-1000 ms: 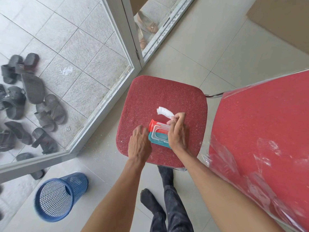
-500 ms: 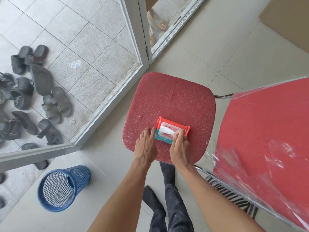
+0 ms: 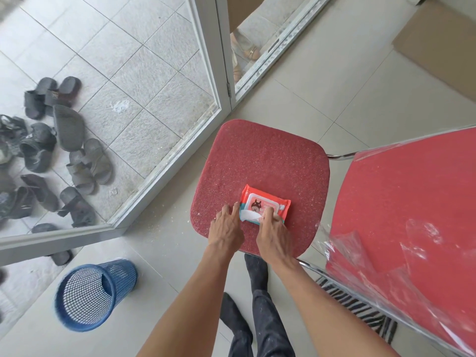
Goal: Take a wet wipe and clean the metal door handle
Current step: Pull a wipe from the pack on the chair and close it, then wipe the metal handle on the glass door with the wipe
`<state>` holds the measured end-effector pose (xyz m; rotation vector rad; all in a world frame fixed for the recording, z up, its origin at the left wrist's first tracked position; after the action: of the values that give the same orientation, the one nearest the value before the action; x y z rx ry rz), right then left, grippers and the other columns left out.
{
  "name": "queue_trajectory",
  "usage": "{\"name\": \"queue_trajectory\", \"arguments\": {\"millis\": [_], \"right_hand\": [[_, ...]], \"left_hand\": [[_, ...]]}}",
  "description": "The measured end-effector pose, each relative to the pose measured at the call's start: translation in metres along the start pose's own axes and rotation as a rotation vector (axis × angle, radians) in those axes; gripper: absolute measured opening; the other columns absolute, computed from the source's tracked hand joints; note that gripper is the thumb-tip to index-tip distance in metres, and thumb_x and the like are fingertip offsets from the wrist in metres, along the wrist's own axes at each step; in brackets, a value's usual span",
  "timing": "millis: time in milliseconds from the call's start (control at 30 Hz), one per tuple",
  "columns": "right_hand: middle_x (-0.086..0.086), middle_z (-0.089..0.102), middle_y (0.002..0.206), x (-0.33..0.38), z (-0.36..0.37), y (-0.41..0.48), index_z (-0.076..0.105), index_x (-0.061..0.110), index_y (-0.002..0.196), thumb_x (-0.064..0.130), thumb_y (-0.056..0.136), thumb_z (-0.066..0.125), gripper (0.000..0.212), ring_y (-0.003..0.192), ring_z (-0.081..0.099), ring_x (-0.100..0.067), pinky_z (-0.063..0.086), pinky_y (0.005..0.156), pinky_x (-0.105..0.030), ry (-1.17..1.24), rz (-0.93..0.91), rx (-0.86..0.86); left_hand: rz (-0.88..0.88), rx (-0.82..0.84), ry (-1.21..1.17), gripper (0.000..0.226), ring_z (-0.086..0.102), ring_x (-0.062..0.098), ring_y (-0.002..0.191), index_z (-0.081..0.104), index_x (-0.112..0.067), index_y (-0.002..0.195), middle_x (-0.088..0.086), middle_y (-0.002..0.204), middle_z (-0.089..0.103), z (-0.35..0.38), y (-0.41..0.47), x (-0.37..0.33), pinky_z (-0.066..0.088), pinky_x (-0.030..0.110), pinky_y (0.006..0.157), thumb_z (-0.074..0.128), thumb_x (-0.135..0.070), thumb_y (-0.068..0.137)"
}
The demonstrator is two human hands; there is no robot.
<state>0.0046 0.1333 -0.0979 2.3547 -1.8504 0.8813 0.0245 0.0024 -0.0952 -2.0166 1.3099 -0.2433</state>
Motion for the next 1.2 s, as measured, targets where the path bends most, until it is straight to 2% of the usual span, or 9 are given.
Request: {"name": "queue_trajectory", "arguments": {"millis": [167,367,533,633,700,800,933,1067,1200], "right_hand": [[-0.011,0.064,0.120,0.004,-0.006,-0.004,0.036,0.009,0.136,0.016,0.104,0.041,0.032,0.097,0.066,-0.021,0.045,0.063,-0.021,0.012,0.046,0.133],[-0.011,0.062,0.126,0.014,-0.026,-0.016,0.033,0.011,0.138,0.017,0.105,0.040,0.034,0.106,0.064,-0.022,0.046,0.069,-0.023,0.059,0.117,0.226],[-0.014,0.067,0.116,0.049,-0.071,-0.011,0.040,0.012,0.118,0.016,0.104,0.043,0.014,0.099,0.069,-0.024,0.049,0.061,-0.023,0.104,0.058,0.150],[-0.006,0.065,0.095,0.084,-0.110,-0.007,0.039,0.017,0.107,0.020,0.106,0.040,0.003,0.076,0.064,-0.013,0.048,0.053,-0.022,0.111,-0.018,0.083],[0.000,0.058,0.081,0.114,-0.139,-0.005,0.038,0.020,0.100,0.021,0.107,0.035,0.008,0.062,0.053,-0.006,0.040,0.047,-0.022,0.116,-0.081,0.034],[0.007,0.050,0.070,0.162,-0.178,-0.006,0.037,0.022,0.094,0.020,0.107,0.033,0.014,0.053,0.042,-0.003,0.026,0.045,-0.019,0.181,-0.169,-0.027],[0.006,0.056,0.069,0.235,-0.231,-0.016,0.039,0.023,0.096,0.032,0.108,0.031,0.017,0.054,0.051,-0.006,0.031,0.043,-0.024,0.257,-0.334,-0.099],[0.006,0.057,0.071,0.325,-0.284,-0.031,0.038,0.025,0.097,0.037,0.107,0.032,0.017,0.063,0.059,-0.017,0.046,0.052,-0.037,0.322,-0.477,-0.192],[0.008,0.060,0.081,0.415,-0.334,-0.056,0.043,0.019,0.103,0.028,0.105,0.042,0.009,0.069,0.057,-0.018,0.036,0.054,-0.027,0.459,-0.573,-0.298]], "left_hand": [[-0.002,0.034,0.010,0.070,0.050,0.025,0.118,0.024,-0.024,0.152,0.008,0.136,0.042,-0.014,-0.013,-0.003,0.051,0.042,0.095,0.059,-0.013,0.092],[0.006,0.081,0.033,0.054,0.054,0.024,0.110,0.039,-0.021,0.142,0.008,0.126,0.049,-0.048,-0.031,-0.003,0.054,0.042,0.091,0.059,-0.014,0.093],[0.034,0.053,0.012,0.058,0.057,0.027,0.111,0.034,-0.019,0.147,0.012,0.129,0.050,-0.102,-0.054,-0.007,0.055,0.042,0.091,0.058,-0.014,0.095],[0.073,-0.026,-0.025,0.061,0.056,0.025,0.114,0.030,-0.020,0.152,0.013,0.131,0.050,-0.145,-0.074,-0.008,0.052,0.034,0.089,0.056,-0.015,0.097],[0.089,-0.089,-0.042,0.061,0.057,0.024,0.115,0.029,-0.021,0.152,0.013,0.135,0.049,-0.180,-0.091,-0.007,0.052,0.031,0.085,0.053,-0.010,0.097],[0.092,-0.184,-0.081,0.061,0.059,0.025,0.113,0.034,-0.024,0.149,0.012,0.138,0.049,-0.230,-0.116,-0.001,0.057,0.038,0.087,0.056,-0.009,0.094],[0.126,-0.365,-0.120,0.045,0.058,0.026,0.118,0.047,-0.023,0.139,0.006,0.133,0.052,-0.309,-0.163,0.008,0.053,0.039,0.095,0.058,-0.020,0.096],[0.088,-0.637,-0.084,0.031,0.064,0.030,0.108,0.056,-0.019,0.129,0.007,0.124,0.061,-0.396,-0.229,0.037,0.054,0.042,0.087,0.053,-0.022,0.099],[0.033,-0.869,-0.011,0.022,0.066,0.036,0.094,0.061,-0.017,0.108,0.008,0.104,0.069,-0.468,-0.301,0.077,0.051,0.041,0.075,0.042,-0.018,0.099]]}}
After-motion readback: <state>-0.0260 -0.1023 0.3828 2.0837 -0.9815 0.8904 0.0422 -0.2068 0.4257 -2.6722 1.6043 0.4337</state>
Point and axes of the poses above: each hand's wrist, its own y-axis towards the middle knuckle, its own z-axis out of the palm, x = y × z, the point moved 3 cm from there along y, towards the middle knuckle
